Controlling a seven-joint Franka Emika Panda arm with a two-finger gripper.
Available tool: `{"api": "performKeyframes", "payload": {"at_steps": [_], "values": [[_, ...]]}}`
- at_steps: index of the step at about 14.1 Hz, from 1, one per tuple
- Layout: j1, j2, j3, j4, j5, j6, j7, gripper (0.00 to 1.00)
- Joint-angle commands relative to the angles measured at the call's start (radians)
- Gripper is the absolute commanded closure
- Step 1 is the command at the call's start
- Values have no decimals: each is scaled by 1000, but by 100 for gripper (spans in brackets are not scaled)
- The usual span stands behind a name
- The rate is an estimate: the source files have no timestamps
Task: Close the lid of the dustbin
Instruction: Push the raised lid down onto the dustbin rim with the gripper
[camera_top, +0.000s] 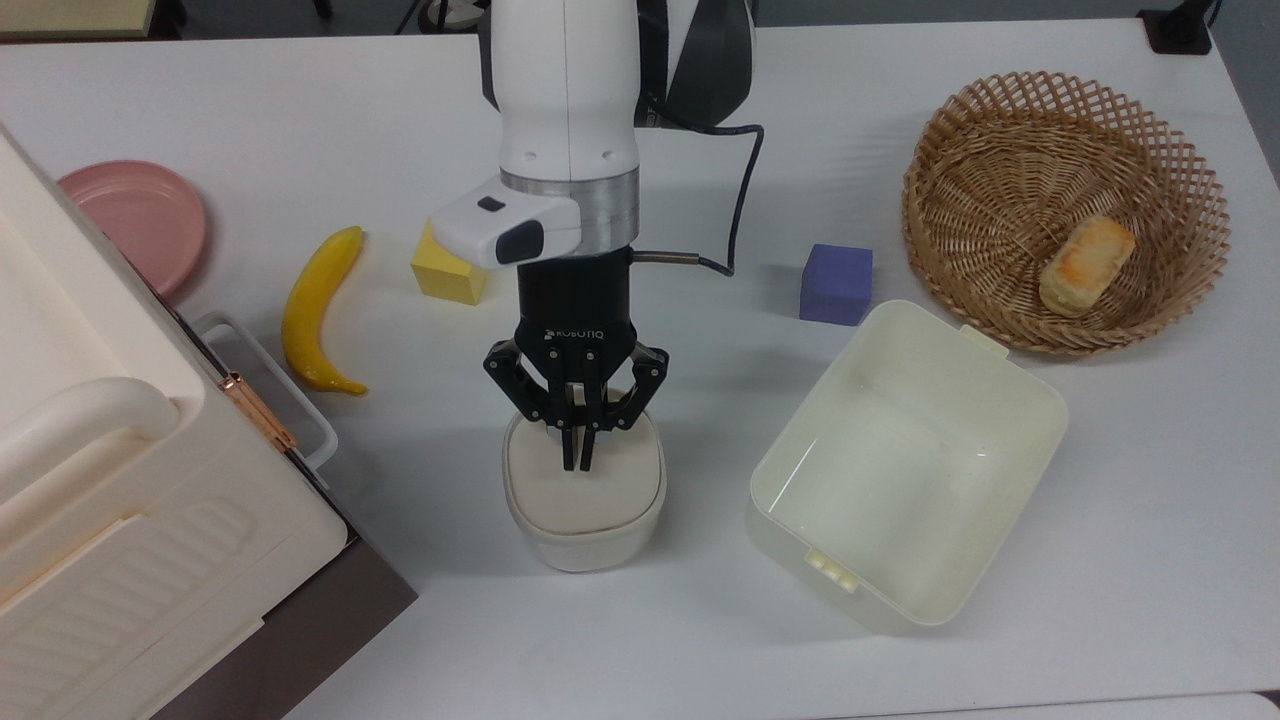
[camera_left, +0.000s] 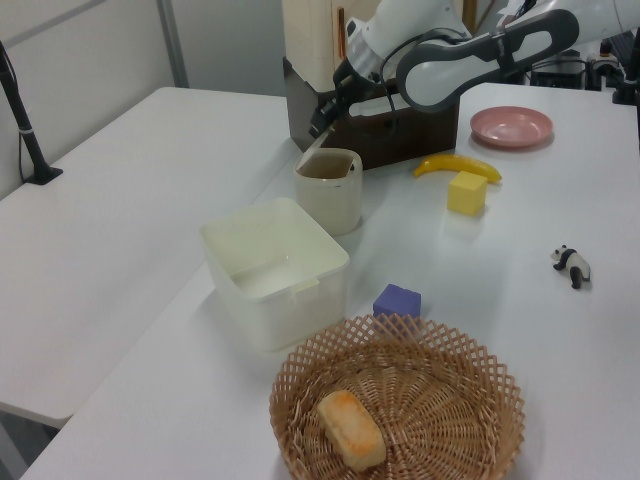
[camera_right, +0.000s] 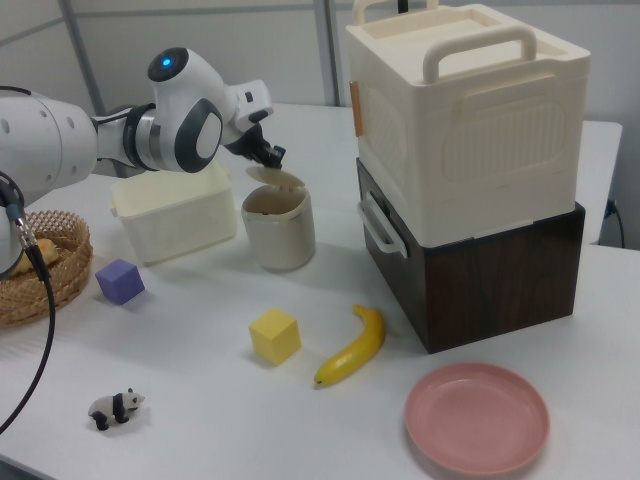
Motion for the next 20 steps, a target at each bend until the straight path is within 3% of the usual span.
{"api": "performKeyframes", "payload": {"at_steps": [1, 5, 12, 14, 17, 20], "values": [[9, -42, -15, -22, -1, -138, -56, 88], [17, -33, -7, -84, -7, -142, -59, 88], [4, -34, -1, -82, -3, -141, -56, 85], [-14, -106, -1, -106, -1, -173, -56, 76], [-55, -250, 2, -114, -1, -456, -105, 63], [-78, -347, 3, -117, 0, -685, -234, 34]]}}
